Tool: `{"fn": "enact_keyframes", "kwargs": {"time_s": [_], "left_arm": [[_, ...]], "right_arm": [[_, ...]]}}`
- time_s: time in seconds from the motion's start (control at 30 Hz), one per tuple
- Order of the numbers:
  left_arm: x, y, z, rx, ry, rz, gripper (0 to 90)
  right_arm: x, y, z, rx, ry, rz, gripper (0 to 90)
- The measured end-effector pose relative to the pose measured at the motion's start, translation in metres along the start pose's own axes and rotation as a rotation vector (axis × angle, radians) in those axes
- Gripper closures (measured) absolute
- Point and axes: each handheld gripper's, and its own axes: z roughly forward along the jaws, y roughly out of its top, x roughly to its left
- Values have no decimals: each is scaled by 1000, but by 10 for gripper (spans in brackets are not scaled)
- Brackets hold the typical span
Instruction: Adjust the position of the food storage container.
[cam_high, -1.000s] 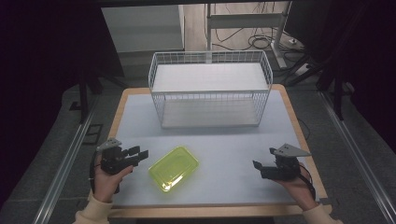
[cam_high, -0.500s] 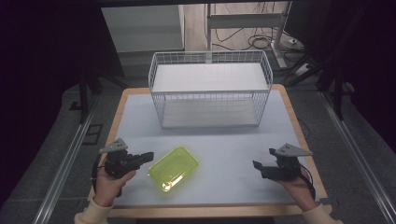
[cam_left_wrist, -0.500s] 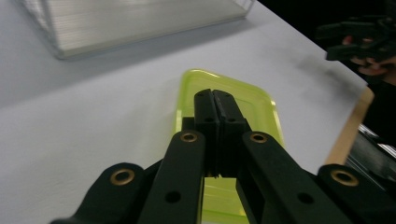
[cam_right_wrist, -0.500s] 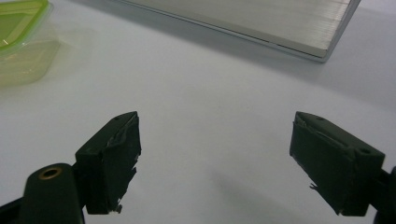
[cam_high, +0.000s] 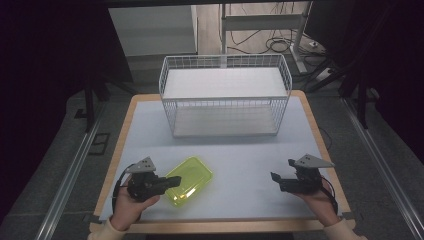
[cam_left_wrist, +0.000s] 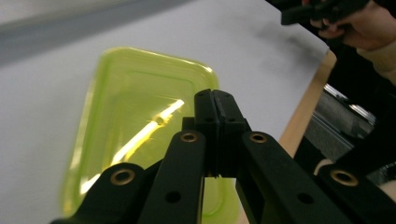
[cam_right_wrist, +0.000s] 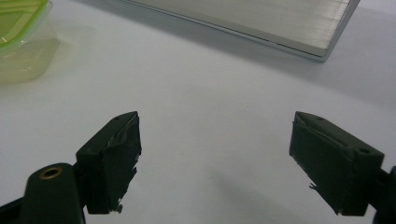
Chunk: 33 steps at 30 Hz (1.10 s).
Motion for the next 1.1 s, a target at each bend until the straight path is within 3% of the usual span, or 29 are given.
{"fn": "enact_keyframes", "kwargs": {"time_s": [0.37, 0.63, 1.1], "left_arm": [[-26, -11, 23, 112, -45, 56, 897], [-34, -21, 33, 179, -20, 84, 897], [-32, -32, 35, 226, 37, 79, 898]], "right_arm": [[1, -1, 0, 2, 0, -5, 171], [1, -1, -1, 3, 1, -5, 170], [2, -3, 2, 18, 4, -17, 170]]}}
